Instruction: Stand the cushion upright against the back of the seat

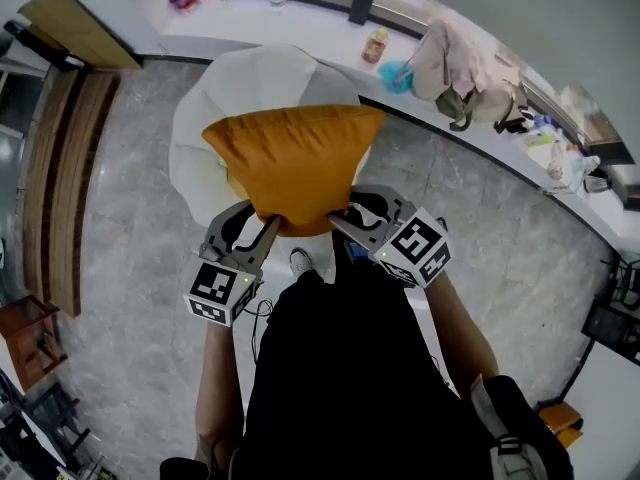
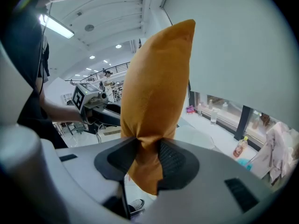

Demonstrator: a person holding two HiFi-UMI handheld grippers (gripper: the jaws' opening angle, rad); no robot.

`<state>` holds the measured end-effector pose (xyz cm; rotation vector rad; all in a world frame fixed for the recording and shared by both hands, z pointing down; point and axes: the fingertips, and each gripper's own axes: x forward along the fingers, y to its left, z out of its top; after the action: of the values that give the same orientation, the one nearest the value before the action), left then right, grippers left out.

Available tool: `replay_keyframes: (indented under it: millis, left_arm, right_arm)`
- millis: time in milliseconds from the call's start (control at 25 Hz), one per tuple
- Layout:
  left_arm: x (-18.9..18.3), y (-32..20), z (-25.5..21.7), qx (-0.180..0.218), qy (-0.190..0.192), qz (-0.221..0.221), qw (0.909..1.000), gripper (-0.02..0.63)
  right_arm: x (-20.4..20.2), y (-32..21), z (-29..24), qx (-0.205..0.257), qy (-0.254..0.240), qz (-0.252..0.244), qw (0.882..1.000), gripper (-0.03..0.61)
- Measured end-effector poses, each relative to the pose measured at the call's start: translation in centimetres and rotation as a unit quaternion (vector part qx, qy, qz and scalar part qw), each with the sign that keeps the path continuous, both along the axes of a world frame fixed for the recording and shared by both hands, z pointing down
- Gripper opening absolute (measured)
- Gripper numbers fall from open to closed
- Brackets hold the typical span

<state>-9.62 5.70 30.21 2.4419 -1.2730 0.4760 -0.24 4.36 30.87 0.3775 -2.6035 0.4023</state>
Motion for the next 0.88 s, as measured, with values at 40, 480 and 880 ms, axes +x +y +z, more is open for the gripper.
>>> replay_keyframes:
  millis: [40, 480, 880]
  left_arm:
    - [0.3, -1.1, 0.2, -0.006, -0.001, -0.004, 1.0, 0.164]
    - [2.7, -12.7, 3.6, -0.049, -0.03, -0.058, 0.9967, 0.161]
    - [2.5, -18.3, 9.9, -0.091, -0.058, -0.107, 0.9884, 0.158]
  right_arm:
    - [0.3, -1.2, 0.2, -0.005, 0.001, -0.004, 1.0, 0.156]
    - [2.4, -13.4, 4.0, -0.02, -0.007, -0.034, 0.999, 0.15]
    - [1.8, -19.3, 10.6, -0.041, 0.013, -0.085, 0.995, 0.147]
